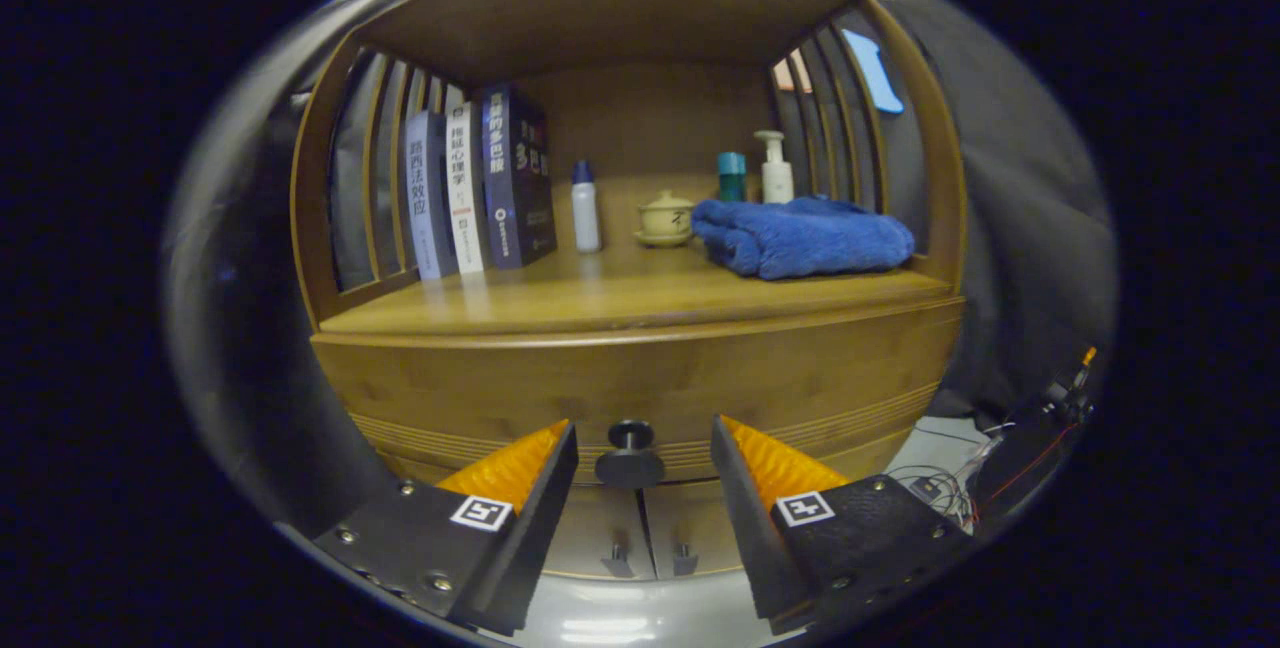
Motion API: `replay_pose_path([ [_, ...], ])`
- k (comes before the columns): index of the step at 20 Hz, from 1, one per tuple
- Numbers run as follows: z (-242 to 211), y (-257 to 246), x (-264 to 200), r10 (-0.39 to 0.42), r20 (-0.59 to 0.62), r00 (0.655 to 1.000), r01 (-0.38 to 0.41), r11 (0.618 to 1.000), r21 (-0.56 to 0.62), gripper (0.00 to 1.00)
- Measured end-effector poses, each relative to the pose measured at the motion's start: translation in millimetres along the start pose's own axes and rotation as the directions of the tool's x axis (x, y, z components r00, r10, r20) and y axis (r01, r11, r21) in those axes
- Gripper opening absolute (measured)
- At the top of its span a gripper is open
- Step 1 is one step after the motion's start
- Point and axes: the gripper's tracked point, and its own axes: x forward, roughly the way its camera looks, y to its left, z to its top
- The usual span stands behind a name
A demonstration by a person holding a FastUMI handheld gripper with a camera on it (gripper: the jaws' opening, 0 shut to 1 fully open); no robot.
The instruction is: Pull open the drawer, take out the items inside it, and place them on the countertop above the cabinet.
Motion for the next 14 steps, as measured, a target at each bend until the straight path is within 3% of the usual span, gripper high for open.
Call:
replay_pose_path([
  [1,-7,2,8,0.001,-0.025,1.000,-0.001,1.000,-0.007,0.81],
  [4,-21,3,17,0.002,-0.087,0.996,-0.006,0.999,-0.039,0.65],
  [8,-20,1,19,-0.016,-0.080,0.997,0.012,0.998,-0.057,0.36],
  [14,-32,-1,-19,-0.024,-0.109,0.994,0.016,0.997,-0.073,0.26],
])
